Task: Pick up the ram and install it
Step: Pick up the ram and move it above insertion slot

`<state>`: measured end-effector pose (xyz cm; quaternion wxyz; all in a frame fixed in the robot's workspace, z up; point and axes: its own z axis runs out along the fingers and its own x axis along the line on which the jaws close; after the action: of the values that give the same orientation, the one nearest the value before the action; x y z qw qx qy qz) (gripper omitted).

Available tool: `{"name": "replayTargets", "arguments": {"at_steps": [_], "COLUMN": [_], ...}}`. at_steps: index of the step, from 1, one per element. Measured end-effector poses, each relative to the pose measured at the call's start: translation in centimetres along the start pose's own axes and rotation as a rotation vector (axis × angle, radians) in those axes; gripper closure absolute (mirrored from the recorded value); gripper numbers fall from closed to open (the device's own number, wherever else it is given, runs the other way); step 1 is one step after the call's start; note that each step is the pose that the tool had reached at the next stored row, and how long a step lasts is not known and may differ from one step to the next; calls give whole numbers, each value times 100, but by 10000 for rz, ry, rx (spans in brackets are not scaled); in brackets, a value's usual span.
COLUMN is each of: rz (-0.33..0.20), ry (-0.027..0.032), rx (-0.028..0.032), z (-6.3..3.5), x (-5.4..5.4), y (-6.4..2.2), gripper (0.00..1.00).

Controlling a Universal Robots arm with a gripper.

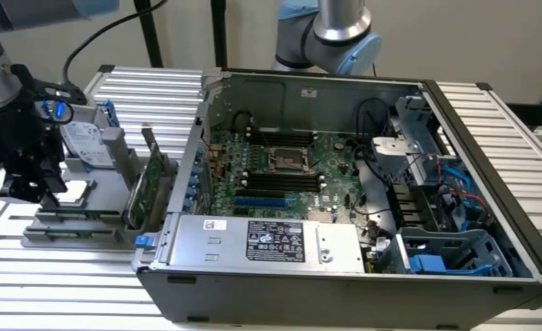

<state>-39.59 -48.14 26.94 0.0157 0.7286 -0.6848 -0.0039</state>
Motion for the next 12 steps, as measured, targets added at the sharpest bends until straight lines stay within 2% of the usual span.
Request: {"name": "replayTargets", "arguments": {"at_steps": [12], "rz": [0], "ry": [-1], "rx": [1], "z": [220], "x": [14], "y": [3], "gripper": [0]}}
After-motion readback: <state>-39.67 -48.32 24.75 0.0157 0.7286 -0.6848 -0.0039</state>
